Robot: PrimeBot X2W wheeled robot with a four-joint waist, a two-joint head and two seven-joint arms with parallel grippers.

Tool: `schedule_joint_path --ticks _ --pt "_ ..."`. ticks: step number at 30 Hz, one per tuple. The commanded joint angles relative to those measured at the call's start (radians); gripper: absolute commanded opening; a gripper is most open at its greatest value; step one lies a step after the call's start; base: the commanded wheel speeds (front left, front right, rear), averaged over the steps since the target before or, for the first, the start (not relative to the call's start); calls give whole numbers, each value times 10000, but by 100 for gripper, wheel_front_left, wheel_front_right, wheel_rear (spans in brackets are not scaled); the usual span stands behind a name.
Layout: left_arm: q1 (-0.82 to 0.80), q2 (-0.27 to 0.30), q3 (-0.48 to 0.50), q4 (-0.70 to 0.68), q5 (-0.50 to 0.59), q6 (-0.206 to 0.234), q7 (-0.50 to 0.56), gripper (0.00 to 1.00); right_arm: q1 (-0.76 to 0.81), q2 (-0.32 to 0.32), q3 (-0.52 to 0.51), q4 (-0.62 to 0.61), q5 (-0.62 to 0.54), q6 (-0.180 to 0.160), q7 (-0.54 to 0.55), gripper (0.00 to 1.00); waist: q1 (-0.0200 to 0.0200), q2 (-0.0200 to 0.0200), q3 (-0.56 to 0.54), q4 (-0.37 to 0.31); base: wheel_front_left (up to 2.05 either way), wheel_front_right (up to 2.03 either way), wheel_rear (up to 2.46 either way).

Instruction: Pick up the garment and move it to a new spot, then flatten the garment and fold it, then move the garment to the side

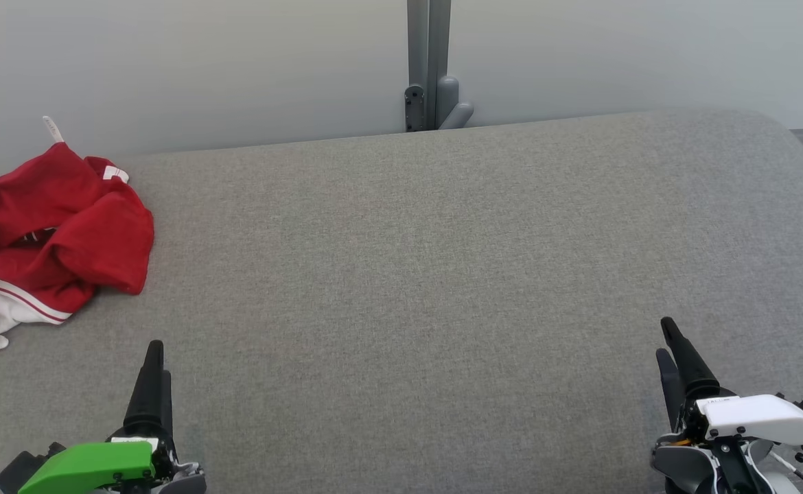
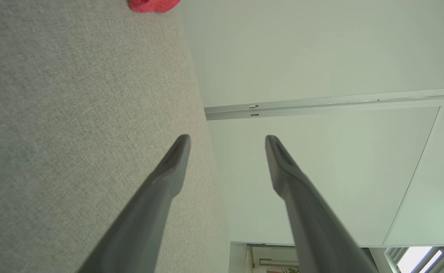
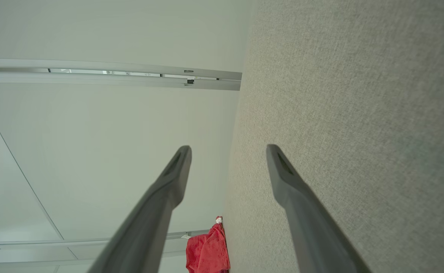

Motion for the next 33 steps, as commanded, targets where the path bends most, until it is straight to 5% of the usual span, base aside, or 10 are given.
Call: schedule_joint_path --ticks 1,33 --pt "-106 70 -39 -190 288 -87 -85 100 -50 -37 -133 -218 -275 3 -71 100 0 17 -4 0 0 0 0" --pt "-43 124 -1209 -885 7404 855 -1249 100 528 606 -586 -1546 -8148 5 -526 100 0 48 -133 -21 0 0 0"
